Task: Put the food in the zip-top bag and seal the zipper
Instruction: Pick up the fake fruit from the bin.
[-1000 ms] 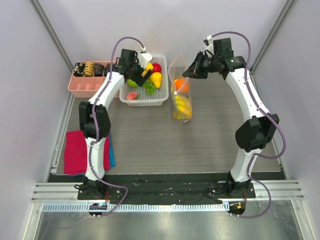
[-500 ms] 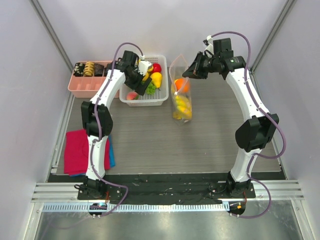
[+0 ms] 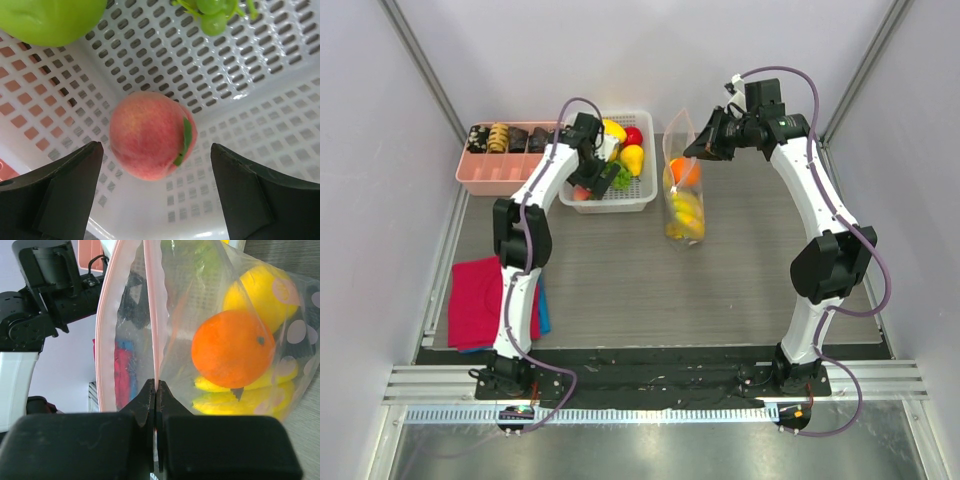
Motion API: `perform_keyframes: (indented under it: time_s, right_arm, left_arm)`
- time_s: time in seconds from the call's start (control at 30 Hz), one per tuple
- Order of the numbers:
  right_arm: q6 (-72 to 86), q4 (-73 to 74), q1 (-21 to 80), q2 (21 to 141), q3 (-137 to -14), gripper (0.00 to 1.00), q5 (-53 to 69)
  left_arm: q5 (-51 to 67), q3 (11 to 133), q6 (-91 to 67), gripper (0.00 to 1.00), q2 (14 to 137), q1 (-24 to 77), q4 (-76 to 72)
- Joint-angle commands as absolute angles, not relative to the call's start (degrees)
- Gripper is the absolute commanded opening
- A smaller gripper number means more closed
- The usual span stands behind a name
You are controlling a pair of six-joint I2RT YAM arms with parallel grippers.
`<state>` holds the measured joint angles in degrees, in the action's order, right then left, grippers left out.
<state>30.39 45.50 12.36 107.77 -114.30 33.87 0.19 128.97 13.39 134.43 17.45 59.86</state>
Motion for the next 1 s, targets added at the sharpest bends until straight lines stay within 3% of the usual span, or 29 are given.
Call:
perform_keyframes:
  time_s: [0.0, 0.2, 0.3, 0.67, 0.97]
  right_arm:
    - [31.0, 43.6, 12.6, 106.8, -114.4, 0.01, 35.2]
    - [30.7, 43.4, 12.5, 106.6, -114.6, 0.01, 35.1]
    - [30.5, 43.5, 12.5, 106.5, -114.6, 0.01, 34.8]
    - [30.4, 43.6, 12.6, 107.1, -114.8, 0.01, 34.8]
    - [30.1, 43.9, 12.5, 106.6, -114.3, 0.01, 34.5]
  left_arm:
    - [-3.5, 129.9, 11.6, 0.93, 136.5, 18.1, 59.1]
    - [-2.6, 132.0, 11.8, 0.91, 139.7, 19.2, 60.0]
    - [-0.6, 132.8, 11.2, 0.85, 139.3, 19.2, 60.3]
    - [9.4, 133.5, 7.7, 0.44, 125.8, 19.2, 51.3]
    - [26.9, 136.5, -8.1, 0.49, 114.7, 20.7, 30.1]
